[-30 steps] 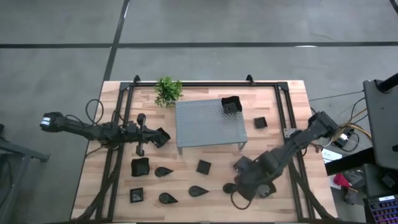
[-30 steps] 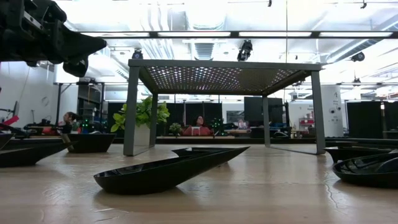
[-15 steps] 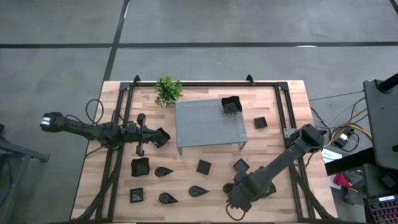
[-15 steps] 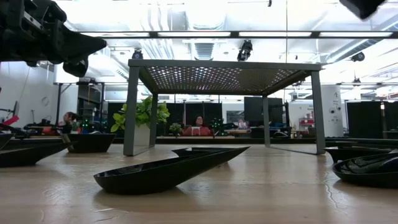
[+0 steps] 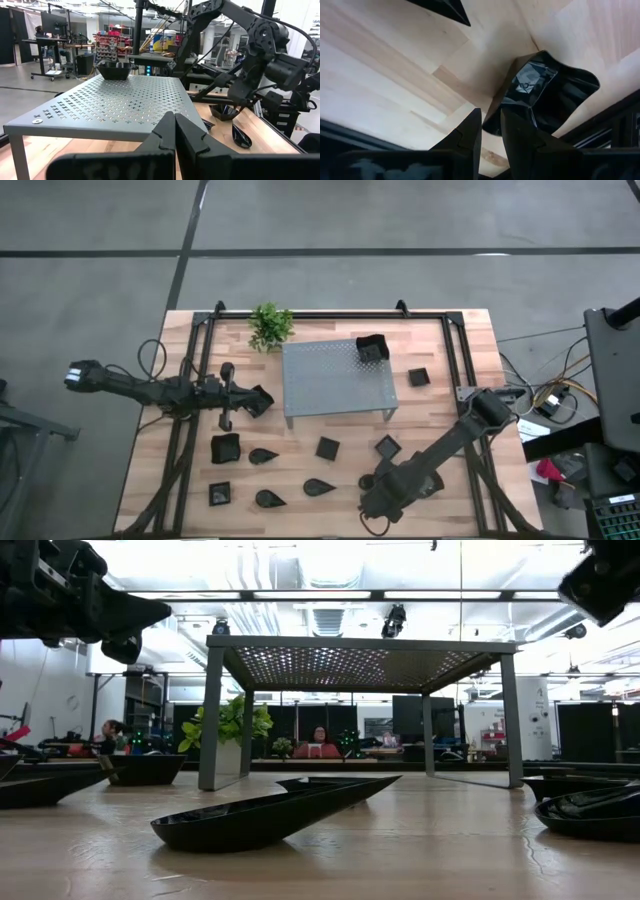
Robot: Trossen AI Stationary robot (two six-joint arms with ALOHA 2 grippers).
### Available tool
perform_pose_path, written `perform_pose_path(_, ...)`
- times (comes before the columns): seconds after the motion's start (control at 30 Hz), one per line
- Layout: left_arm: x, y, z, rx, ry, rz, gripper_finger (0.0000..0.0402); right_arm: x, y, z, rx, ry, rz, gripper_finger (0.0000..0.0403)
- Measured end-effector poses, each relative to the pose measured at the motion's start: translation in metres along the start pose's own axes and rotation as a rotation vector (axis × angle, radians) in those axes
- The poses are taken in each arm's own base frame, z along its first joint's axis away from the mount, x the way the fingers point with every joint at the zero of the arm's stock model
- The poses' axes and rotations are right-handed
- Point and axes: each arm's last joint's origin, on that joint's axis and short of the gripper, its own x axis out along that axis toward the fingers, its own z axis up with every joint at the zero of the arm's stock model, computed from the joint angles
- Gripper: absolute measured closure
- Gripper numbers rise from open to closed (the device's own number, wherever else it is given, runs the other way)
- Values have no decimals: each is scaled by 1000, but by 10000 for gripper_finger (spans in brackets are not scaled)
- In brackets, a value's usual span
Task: Pick & Place Mini shaped plates
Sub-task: Stack the black distorted square plate on top of the black distorted square plate on the shelf
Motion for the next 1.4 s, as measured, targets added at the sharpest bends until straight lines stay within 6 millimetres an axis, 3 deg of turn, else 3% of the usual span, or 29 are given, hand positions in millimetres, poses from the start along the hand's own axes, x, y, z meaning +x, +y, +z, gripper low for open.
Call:
perform_pose_path(0.57,0,0,-1,3,10,1,401,23,-1,3,37,-13,-92,335)
perform_pose_path(1.17,0,0,-2,5,18,1,401,30,-4,0,4,-15,-115,336)
perform_pose_path(1.4,0,0,-2,5,21,2,401,33,-5,-1,-25,-6,-125,378)
